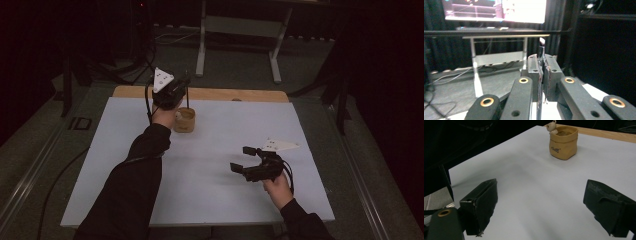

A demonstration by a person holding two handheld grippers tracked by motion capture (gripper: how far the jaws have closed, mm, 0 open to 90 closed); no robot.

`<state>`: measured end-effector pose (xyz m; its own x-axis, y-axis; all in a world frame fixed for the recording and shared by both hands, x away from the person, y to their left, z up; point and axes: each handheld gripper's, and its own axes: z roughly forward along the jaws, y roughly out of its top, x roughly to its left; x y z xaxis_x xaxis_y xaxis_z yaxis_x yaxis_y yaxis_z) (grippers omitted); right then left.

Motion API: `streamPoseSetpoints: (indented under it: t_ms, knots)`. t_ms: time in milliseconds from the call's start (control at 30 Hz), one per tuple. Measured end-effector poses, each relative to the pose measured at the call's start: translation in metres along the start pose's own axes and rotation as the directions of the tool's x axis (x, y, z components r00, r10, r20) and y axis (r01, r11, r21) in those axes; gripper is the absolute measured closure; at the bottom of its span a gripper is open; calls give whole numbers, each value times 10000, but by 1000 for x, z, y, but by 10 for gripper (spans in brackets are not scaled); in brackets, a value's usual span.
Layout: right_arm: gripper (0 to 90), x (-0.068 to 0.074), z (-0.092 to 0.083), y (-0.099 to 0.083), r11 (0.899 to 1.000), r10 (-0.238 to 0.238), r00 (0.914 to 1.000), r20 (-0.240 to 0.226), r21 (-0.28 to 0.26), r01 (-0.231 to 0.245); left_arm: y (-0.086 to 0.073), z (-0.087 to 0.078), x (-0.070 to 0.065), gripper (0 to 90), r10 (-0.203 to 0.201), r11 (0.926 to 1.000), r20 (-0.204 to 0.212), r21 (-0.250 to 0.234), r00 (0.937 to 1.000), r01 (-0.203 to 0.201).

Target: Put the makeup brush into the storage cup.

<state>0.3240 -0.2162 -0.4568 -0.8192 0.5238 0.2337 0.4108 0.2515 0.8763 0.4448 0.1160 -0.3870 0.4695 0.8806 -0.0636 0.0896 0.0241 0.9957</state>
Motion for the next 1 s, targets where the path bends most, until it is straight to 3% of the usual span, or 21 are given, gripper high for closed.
streamPoseSetpoints:
  t_ms: [233, 533, 767, 900, 1000]
  knots:
    - [123, 0, 0, 0, 10000, 47, 9999, -97, 0, -47, -14, 10, 8, 855, 17, 9994, -288, 341, 9996, -7]
    - [123, 1, 1, -1, 10000, 42, 9999, -135, 65, -41, -29, 19, 14, 854, -192, 9976, 103, 666, 9998, 185]
    - [123, 1, 2, -1, 9999, 13, 9999, -159, 108, -12, -45, 23, 17, 854, -193, 9936, -163, 1110, 9997, 210]
    - [123, 1, 2, -2, 9999, 36, 9999, -138, 131, -34, -50, 26, 19, 853, -221, 9900, -26, 1393, 9998, 222]
    - [123, 1, 3, -2, 9999, 42, 9999, -164, 134, -40, -53, 26, 19, 851, -221, 9891, -153, 1449, 9996, 241]
